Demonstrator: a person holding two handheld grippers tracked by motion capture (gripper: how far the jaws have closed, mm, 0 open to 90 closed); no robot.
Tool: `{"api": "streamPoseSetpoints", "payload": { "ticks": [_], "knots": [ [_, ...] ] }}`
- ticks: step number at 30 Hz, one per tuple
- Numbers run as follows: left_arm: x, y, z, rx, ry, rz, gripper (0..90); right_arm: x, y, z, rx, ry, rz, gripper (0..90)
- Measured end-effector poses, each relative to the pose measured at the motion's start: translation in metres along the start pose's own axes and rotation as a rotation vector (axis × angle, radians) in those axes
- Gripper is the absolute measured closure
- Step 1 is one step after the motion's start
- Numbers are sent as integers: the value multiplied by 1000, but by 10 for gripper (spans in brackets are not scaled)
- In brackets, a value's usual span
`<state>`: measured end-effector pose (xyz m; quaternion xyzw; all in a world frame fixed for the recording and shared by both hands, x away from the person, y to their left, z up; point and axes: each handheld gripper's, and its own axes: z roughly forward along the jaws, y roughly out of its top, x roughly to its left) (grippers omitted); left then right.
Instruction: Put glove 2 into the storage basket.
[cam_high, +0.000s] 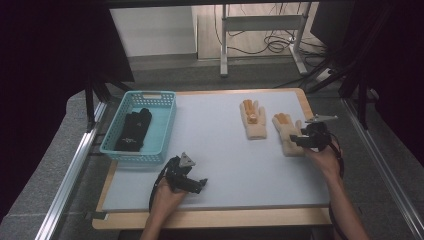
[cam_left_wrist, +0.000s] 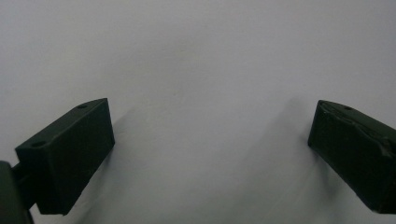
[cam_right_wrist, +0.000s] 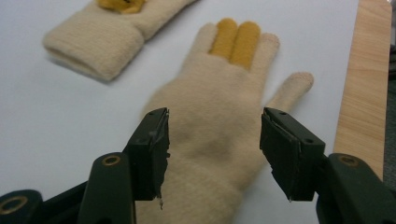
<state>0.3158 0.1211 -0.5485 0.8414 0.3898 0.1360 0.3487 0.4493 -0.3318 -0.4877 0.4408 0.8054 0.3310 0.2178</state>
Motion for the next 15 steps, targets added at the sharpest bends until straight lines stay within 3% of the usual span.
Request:
{"api": "streamPoseSetpoints", "payload": {
  "ticks": [5, 15],
  "knots": [
    [0, 0, 0, 0, -1, 0, 8, -5, -3, 13, 20, 38, -19, 415],
    [0, 0, 0, 0, -1, -1, 8, -2, 3, 33, 23, 75, -69, 297]
  ]
}}
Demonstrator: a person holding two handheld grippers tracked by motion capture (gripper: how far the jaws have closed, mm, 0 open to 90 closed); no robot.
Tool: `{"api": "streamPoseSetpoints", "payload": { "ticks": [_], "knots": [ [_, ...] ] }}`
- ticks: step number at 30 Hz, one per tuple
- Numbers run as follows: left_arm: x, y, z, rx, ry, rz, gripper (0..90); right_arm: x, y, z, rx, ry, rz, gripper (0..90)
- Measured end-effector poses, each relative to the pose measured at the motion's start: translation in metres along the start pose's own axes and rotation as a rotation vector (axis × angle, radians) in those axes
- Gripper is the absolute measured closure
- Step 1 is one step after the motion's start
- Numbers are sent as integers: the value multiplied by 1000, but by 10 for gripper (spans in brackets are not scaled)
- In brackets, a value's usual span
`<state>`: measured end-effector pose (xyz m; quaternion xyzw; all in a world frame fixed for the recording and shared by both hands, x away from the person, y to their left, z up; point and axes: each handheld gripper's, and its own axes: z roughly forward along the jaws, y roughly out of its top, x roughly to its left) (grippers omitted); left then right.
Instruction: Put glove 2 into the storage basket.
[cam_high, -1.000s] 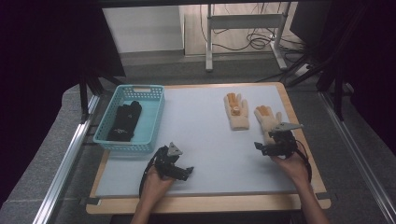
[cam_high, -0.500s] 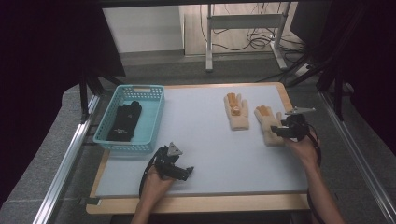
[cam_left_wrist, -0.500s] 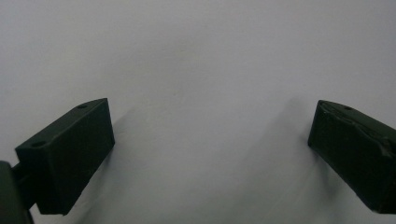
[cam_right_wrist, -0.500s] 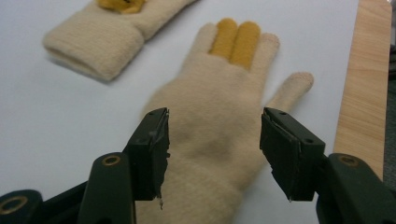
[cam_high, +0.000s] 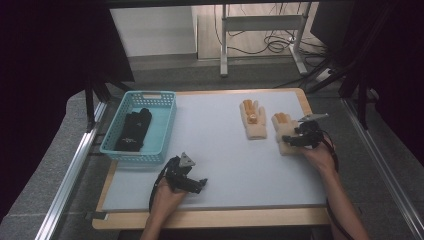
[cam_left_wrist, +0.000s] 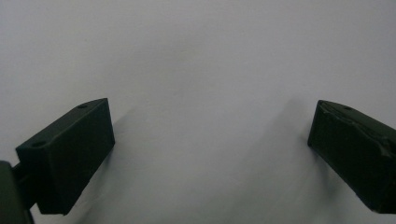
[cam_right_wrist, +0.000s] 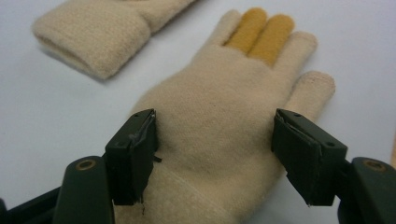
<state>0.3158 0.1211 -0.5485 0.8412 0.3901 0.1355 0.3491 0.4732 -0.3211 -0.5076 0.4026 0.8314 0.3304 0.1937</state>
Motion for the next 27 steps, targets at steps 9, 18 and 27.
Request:
{"api": "streamPoseSetpoints", "payload": {
  "ticks": [9, 18, 27],
  "knots": [
    [0, 0, 0, 0, 0, 0, 8, 15, 7, 8, -12, -1, -55, 280],
    [0, 0, 0, -1, 1, 0, 9, 17, 11, 19, 39, 6, 27, 503],
    [0, 0, 0, 0, 1, 1, 9, 15, 7, 9, 28, 31, 110, 600]
  ]
}}
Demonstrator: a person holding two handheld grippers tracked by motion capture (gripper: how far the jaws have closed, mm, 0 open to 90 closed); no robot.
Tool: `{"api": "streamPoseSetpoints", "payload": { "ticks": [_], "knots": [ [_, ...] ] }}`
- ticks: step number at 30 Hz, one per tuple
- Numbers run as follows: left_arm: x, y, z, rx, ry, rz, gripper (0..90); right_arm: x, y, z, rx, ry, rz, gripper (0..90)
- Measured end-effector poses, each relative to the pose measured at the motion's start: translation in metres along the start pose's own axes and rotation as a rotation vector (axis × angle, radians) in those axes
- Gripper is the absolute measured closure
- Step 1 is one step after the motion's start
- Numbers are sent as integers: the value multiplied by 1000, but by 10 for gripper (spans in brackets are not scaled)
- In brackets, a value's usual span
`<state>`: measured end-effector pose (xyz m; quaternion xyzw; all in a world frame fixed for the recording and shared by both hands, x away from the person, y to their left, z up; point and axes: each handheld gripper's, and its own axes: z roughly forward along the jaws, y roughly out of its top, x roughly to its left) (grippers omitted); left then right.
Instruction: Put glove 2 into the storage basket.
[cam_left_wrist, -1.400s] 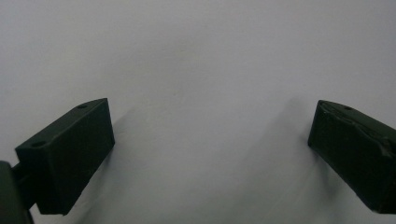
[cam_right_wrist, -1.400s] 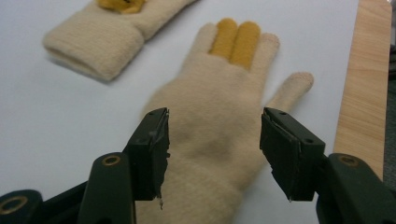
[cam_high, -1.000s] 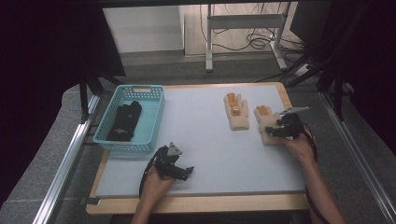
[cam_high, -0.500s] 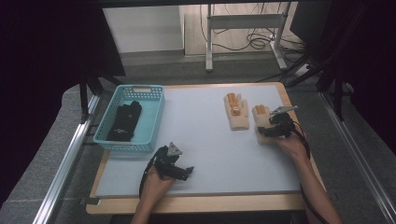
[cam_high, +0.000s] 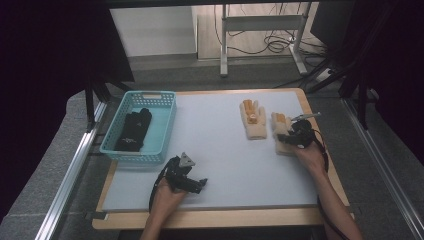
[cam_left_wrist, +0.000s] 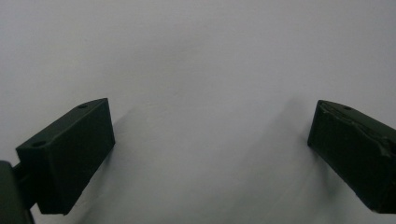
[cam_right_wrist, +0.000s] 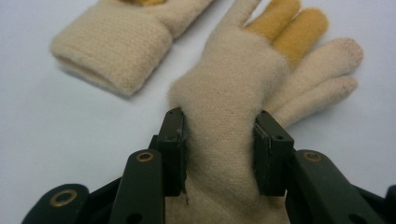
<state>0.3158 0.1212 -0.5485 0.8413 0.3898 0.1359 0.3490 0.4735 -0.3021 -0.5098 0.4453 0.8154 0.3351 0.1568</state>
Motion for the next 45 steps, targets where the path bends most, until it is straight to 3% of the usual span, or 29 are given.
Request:
{"api": "streamPoseSetpoints", "payload": {
  "ticks": [4, 8, 13, 20, 28, 33, 39, 45],
  "knots": [
    [0, 0, 0, 0, 0, 0, 9, 0, 0, -16, -38, 9, 10, 600],
    [0, 0, 0, 0, 1, 0, 9, 12, 4, -37, -82, 36, -5, 596],
    [0, 0, 0, 0, 1, -1, 9, 38, 10, -52, -105, 63, -66, 585],
    [0, 0, 0, 0, 1, 0, 9, 89, 21, -59, -126, 136, -165, 577],
    [0, 0, 0, -2, 3, 0, 9, 145, 31, -43, -124, 219, -234, 570],
    [0, 0, 0, 1, 2, 5, 9, 169, 29, -22, -102, 235, -235, 565],
    [0, 0, 0, 3, 1, 6, 9, 191, 16, 3, -65, 229, -244, 554],
    [0, 0, 0, 4, 1, 7, 9, 198, 5, 16, -31, 264, -256, 465]
  ]
}}
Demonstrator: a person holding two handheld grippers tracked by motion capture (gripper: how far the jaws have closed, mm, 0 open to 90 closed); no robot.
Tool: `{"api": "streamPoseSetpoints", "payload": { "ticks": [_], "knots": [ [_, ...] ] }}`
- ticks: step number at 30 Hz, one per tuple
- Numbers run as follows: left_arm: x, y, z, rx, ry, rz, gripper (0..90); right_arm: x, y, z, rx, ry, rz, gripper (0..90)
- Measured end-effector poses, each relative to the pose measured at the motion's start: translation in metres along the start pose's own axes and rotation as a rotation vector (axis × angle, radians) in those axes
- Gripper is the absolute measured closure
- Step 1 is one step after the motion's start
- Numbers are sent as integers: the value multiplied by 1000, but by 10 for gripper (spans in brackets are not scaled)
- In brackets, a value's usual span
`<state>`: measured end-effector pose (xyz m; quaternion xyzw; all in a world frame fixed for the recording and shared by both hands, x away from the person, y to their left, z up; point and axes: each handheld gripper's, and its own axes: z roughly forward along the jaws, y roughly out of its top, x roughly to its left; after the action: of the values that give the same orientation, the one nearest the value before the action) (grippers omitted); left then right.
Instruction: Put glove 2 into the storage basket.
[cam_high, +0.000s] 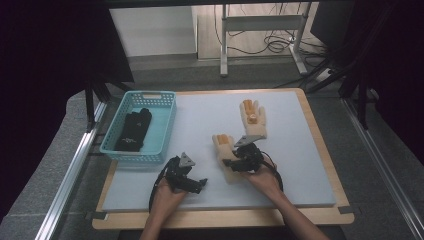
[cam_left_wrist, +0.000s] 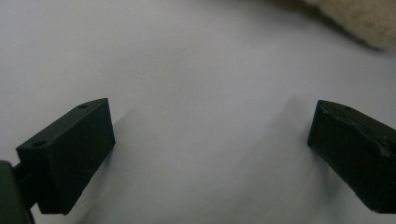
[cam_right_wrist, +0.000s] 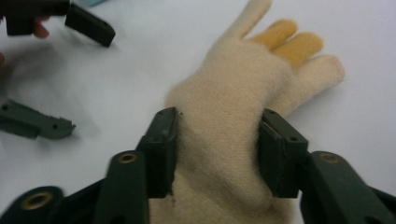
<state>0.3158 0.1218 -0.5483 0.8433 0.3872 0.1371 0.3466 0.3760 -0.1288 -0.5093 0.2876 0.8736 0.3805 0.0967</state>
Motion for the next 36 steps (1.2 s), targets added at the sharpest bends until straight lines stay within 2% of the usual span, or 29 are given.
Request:
{"api": "streamPoseSetpoints", "payload": {
  "ticks": [4, 8, 10, 12, 15, 18, 20, 23, 26, 29, 32, 36],
  "knots": [
    [0, 0, 0, -1, 0, 0, 9, -5, 3, -9, -18, 9, -7, 417],
    [0, 0, 0, 0, 0, 0, 9, -14, 4, -24, -37, -15, -19, 421],
    [0, 0, 0, 0, 0, 0, 9, -22, 0, -31, -30, -39, -28, 478],
    [0, 0, 0, 0, -1, -3, 10, -29, -7, -36, -25, -46, -13, 575],
    [0, 0, 0, -1, -1, -3, 10, -37, -19, -39, -13, -30, 14, 709],
    [0, 0, 0, -1, -1, -4, 10, -38, -33, -38, 4, -14, 20, 787],
    [0, 0, 0, -1, -1, -4, 10, -38, -41, -35, 15, -6, 24, 796],
    [0, 0, 0, -1, -1, -4, 10, -37, -45, -32, 3, -6, 33, 782],
    [0, 0, 0, -2, -1, -4, 10, -38, -38, -30, -12, -26, 30, 745],
    [0, 0, 0, -1, -1, -4, 10, -41, -23, -26, -32, -34, 33, 715],
    [0, 0, 0, -4, -1, -6, 10, -45, -11, -16, -39, -20, 43, 700],
    [0, 0, 0, -1, -1, -4, 10, -46, -5, 6, 26, -12, 37, 712]
  ]
}}
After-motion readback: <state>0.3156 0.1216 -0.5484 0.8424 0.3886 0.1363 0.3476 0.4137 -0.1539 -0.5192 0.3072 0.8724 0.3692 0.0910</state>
